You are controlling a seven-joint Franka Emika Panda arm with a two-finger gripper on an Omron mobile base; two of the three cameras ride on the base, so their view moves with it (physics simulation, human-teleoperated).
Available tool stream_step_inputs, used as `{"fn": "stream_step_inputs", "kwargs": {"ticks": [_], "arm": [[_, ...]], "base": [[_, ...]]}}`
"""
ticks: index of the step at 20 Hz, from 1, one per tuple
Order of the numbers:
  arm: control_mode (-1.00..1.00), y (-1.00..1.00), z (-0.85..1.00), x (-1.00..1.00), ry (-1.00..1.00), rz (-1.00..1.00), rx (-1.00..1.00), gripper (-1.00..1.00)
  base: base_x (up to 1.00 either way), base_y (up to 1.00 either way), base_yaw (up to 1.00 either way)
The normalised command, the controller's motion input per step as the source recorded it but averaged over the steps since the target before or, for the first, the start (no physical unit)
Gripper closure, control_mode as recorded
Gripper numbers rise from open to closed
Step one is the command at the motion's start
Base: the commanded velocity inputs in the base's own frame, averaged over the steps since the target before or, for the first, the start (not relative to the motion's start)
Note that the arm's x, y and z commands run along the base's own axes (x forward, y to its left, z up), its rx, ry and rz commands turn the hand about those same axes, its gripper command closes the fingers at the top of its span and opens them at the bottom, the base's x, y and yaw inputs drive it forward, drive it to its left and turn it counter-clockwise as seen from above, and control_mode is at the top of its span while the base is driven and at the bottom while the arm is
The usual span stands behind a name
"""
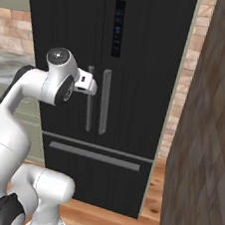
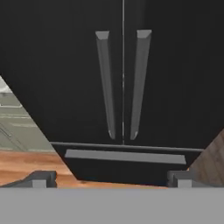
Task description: Retrieve the chicken drumstick from the fridge and place it on the saucepan with marinade on the stove.
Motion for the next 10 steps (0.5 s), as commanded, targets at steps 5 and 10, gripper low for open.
{"fn": "stream_step_inputs", "kwargs": {"ticks": [5,10], "arm": [[-1.00,0.11,0.00,0.01,-0.27,0.00,0.05,-1.00],[-1.00,0.09,0.00,0.00,-0.20,0.00,0.02,-1.00]], "base": [[0.00,0.00,0.00],[0.00,0.00,0.00]]}}
